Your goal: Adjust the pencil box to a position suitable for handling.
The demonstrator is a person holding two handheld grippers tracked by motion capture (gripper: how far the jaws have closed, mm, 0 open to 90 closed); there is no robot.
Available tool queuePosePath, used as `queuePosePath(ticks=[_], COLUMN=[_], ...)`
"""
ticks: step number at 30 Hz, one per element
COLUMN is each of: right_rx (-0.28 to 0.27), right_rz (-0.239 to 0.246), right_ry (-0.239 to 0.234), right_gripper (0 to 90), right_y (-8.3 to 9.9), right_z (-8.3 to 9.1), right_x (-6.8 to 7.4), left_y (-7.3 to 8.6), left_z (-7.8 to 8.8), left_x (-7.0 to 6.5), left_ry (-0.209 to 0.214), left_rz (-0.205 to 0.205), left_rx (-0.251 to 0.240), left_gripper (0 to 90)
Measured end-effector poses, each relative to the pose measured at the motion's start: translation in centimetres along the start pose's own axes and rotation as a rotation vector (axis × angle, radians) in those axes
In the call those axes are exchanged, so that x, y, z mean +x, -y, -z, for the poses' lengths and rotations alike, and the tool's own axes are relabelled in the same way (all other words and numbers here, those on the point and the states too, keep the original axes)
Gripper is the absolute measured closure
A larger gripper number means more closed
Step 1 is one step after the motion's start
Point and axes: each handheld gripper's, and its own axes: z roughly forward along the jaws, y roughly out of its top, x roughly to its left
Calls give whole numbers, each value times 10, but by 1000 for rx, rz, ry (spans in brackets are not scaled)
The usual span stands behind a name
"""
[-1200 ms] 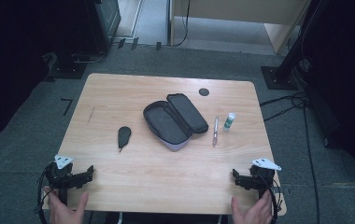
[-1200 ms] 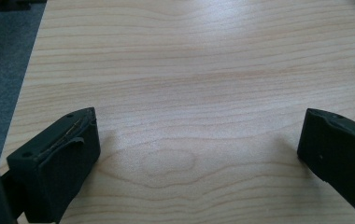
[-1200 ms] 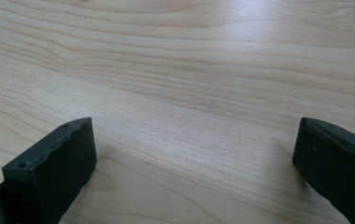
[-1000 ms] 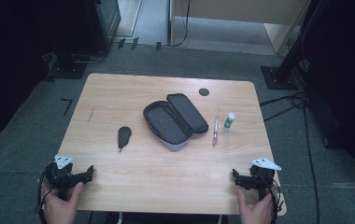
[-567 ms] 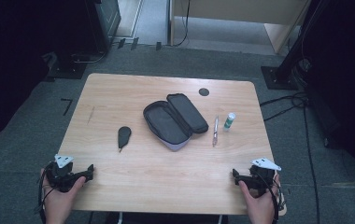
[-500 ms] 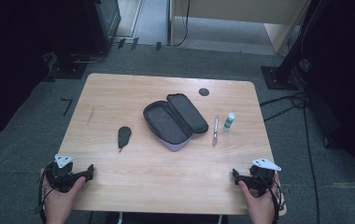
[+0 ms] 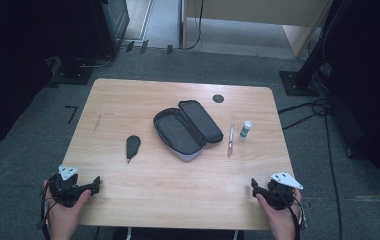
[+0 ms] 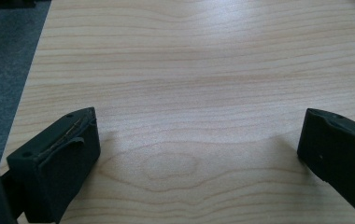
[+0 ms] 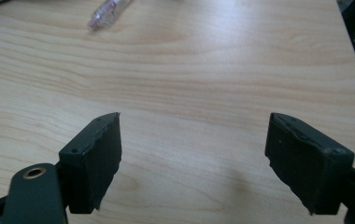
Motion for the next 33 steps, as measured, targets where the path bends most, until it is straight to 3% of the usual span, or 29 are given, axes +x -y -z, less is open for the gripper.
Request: queuePosePath(ticks=[6, 11, 12, 13, 20, 26, 33], right_rx=[-58, -58, -58, -65, -98, -141, -136], right_rz=[41, 43, 26, 29, 52, 83, 35], right_ry=[-21, -47, -83, -86, -91, -57, -80], right_gripper=[245, 296, 302, 321, 376, 367, 367], right_y=[-11, -20, -24, -26, -38, -46, -57], right_z=[5, 6, 7, 8, 8, 6, -2], right_x=[15, 24, 29, 30, 43, 59, 76], left_y=[0, 0, 0, 0, 0, 0, 0], left_z=[0, 0, 0, 0, 0, 0, 0], left_x=[0, 0, 0, 0, 0, 0, 0], left_ry=[3, 4, 4, 4, 4, 4, 4], left_rz=[-3, -4, -4, -4, -4, -4, -4], left_rx=[0, 0, 0, 0, 0, 0, 0], left_gripper=[0, 0, 0, 0, 0, 0, 0])
